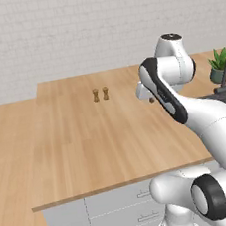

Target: Navigate to the shelves.

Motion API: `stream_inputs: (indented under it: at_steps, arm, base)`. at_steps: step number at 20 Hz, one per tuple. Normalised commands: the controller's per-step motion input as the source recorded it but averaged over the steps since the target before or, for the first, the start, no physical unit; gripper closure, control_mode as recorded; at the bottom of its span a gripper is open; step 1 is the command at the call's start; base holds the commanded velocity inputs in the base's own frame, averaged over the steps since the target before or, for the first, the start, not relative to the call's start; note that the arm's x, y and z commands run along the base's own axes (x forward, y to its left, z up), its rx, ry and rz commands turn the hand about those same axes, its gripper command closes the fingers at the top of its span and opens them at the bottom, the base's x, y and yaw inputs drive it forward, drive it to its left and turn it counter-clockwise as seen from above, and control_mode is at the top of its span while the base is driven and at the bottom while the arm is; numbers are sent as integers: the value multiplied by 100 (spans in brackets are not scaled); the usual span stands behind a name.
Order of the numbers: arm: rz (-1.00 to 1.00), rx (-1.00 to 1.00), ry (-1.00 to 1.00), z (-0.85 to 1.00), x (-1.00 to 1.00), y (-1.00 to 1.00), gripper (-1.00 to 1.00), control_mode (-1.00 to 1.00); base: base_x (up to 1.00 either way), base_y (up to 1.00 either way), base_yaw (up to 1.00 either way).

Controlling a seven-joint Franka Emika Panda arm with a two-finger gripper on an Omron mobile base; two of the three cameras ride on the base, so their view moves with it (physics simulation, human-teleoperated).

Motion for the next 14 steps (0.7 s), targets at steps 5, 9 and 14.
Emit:
stream_inputs:
  at_steps: [5, 9, 14]
  arm:
    - [0, 0, 0, -8, -66, -9, -100, -100]
    - [0, 0, -2, -38, -100, -15, -100, -100]
    - [-1, 0, -14, -18, -73, -14, -100, -100]
  base:
    - [0, 0, 0]
    - [0, 0, 0]
    - [0, 0, 0]
